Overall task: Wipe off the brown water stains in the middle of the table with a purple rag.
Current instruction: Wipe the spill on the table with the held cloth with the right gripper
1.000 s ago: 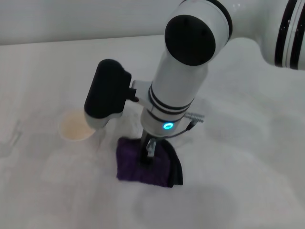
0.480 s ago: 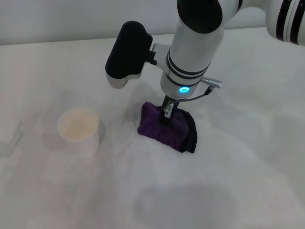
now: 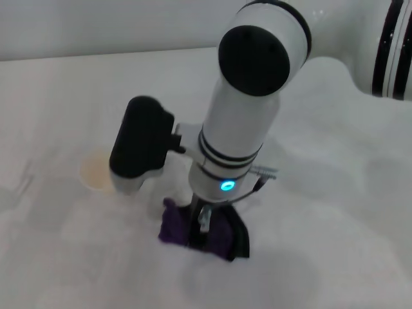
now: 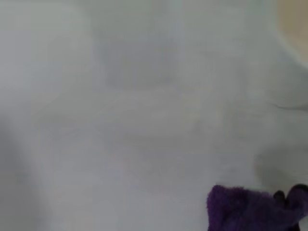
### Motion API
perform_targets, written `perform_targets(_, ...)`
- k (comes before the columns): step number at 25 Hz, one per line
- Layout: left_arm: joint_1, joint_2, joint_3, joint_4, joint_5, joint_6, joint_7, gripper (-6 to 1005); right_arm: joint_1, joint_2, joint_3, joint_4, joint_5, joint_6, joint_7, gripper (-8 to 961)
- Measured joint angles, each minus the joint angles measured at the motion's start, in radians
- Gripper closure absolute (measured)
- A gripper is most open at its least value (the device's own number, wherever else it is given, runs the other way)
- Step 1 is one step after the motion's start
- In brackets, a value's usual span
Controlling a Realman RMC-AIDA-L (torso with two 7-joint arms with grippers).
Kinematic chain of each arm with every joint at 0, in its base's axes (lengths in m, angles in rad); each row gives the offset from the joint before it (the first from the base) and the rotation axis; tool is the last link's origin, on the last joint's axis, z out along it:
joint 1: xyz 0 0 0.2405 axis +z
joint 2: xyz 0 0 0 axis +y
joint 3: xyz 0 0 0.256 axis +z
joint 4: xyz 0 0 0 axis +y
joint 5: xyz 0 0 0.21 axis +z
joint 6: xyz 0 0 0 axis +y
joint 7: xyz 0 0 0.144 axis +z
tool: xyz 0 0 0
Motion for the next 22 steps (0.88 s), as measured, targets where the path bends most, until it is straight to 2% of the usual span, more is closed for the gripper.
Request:
perform_targets(7, 0.0, 0.0, -0.001, 0.002, 0.003, 0.002, 0.0, 123, -0.003, 0.0, -0.021, -0.055, 0.076, 0.021, -0.039, 884)
perform_targets(16, 0.011, -0.002, -0.001, -0.001, 0.004, -0.002, 0.0, 123, 0.042, 0.0, -0.049, 0.121, 0.031, -0.138, -0.041, 880)
perform_targets(22, 0.014, -0.005, -0.001, -0.002, 0.004, 0.0, 0.001, 124, 0.057, 0.0, -0.026, 0.138, -0.101, -0.167, 0.017, 877)
